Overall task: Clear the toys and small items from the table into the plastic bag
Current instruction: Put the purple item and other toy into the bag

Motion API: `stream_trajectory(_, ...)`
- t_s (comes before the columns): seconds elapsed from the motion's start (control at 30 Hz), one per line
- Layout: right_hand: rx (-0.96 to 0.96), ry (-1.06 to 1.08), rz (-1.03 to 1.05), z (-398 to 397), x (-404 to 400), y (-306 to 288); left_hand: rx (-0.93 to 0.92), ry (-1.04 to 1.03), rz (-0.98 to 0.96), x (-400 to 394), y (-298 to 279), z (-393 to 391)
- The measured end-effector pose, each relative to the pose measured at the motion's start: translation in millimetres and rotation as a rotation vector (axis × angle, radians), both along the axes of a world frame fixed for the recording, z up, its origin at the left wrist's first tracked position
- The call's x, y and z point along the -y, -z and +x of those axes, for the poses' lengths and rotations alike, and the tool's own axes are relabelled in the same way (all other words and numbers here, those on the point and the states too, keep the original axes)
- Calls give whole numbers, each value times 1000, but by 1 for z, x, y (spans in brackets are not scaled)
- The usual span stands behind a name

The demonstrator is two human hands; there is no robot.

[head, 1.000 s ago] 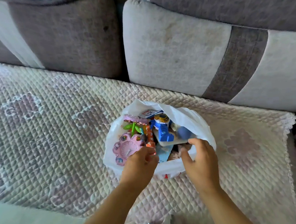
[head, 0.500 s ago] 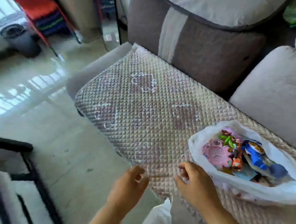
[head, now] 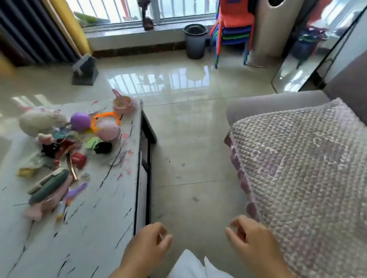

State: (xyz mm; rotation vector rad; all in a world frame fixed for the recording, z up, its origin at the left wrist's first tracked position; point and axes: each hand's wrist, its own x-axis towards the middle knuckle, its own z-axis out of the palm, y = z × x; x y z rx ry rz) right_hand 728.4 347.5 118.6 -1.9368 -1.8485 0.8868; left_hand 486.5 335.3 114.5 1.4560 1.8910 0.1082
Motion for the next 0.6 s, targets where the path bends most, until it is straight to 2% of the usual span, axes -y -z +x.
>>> stream_trajectory(0.33,27,-372,-103,-121,-44,6,51,-458,-23,37,-2,-105)
stream_trajectory(0.6,40,-666,-125,-193,-140,22,69,-770,-42,7,11,-137)
